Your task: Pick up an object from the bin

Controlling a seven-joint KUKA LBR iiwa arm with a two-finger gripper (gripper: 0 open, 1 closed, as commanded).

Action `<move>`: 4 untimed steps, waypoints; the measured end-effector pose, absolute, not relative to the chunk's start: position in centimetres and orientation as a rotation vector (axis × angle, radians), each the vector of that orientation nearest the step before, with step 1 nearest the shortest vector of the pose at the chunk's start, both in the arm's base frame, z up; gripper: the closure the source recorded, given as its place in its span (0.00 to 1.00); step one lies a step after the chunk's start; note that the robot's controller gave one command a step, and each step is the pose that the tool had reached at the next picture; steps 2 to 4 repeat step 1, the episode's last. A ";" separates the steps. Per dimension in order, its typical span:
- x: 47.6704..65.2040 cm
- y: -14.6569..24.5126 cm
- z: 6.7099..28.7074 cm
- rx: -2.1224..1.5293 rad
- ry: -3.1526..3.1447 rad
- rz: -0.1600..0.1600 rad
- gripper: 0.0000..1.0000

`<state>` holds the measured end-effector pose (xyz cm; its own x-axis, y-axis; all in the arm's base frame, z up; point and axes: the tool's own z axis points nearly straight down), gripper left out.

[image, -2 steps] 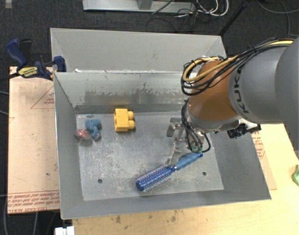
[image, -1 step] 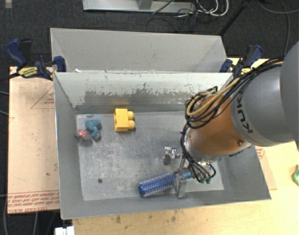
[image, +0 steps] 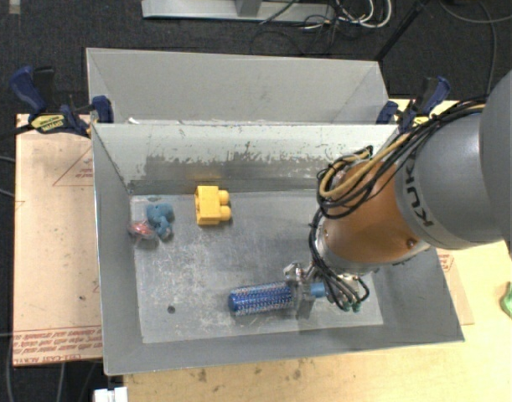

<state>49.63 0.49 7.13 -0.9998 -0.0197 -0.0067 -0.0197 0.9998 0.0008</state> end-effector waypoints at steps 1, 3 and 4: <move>51.3 -1.6 21.3 -0.061 3.130 -0.001 1.00; 51.3 -1.6 21.3 -0.061 3.130 -0.001 1.00; 51.3 -1.6 21.3 -0.061 3.130 -0.001 1.00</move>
Offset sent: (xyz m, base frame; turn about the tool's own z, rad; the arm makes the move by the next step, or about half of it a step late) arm 0.0146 -0.0206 0.1378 -0.0225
